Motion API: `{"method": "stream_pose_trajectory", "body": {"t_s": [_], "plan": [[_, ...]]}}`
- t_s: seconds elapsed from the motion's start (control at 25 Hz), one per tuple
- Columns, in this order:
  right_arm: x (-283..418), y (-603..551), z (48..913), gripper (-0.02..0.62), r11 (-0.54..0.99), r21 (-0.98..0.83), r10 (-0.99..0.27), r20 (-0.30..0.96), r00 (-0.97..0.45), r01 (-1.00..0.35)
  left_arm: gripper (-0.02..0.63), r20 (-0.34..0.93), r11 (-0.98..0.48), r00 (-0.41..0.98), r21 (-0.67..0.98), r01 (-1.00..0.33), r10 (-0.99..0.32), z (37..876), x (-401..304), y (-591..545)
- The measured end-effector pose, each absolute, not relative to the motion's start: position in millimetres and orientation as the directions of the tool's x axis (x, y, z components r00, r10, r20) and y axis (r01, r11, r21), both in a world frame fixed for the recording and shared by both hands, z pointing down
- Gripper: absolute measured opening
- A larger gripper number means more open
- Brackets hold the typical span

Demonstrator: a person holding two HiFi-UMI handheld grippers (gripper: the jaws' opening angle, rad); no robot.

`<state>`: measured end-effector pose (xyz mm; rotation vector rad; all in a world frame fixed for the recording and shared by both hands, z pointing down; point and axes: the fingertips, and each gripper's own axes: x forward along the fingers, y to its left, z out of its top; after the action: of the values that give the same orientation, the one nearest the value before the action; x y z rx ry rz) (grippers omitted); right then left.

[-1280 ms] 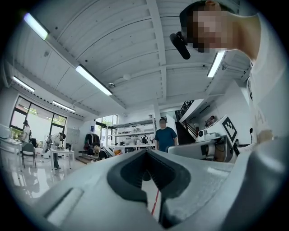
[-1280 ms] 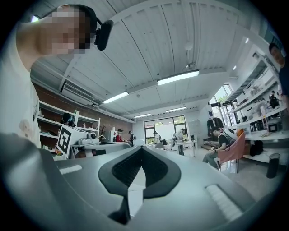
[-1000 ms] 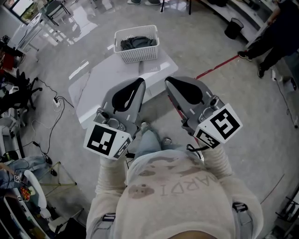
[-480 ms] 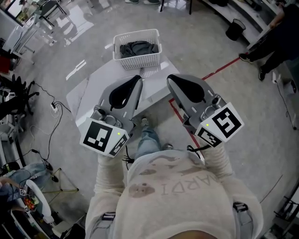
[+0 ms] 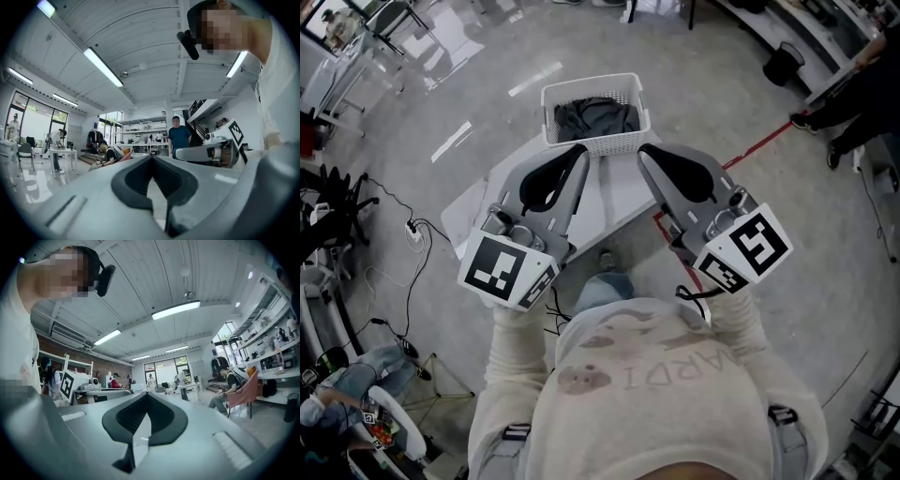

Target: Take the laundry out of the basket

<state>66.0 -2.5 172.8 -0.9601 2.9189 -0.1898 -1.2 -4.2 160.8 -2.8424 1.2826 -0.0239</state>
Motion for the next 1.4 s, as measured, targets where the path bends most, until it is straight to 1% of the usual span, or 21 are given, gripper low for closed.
{"method": "stream_pose_trajectory", "body": {"t_s": [0.32,0.64,1.04,1.4], "plan": [[25.2,-59.7,178.9,0.028,0.759,-0.142,-0.641,0.003,-0.767,-0.635,0.000,0.003,-0.691,0.691,-0.011,-0.723,-0.723,169.0,-48.0,-65.6],[29.9,-98.8,187.7,0.028,0.743,-0.142,-0.657,0.035,-0.753,-0.654,0.000,-0.013,-0.677,0.677,0.040,-0.735,-0.736,179.6,-58.8,-107.4],[32.8,-171.1,194.3,0.028,0.819,-0.154,-0.555,0.032,-0.831,-0.553,0.000,0.009,-0.607,0.608,0.038,-0.794,-0.794,185.1,-44.3,-164.7],[54.4,-247.9,212.0,0.028,0.885,-0.182,-0.425,0.056,-0.903,-0.428,0.000,0.065,-0.500,0.500,0.007,-0.866,-0.864,195.1,-18.2,-227.6]]}}
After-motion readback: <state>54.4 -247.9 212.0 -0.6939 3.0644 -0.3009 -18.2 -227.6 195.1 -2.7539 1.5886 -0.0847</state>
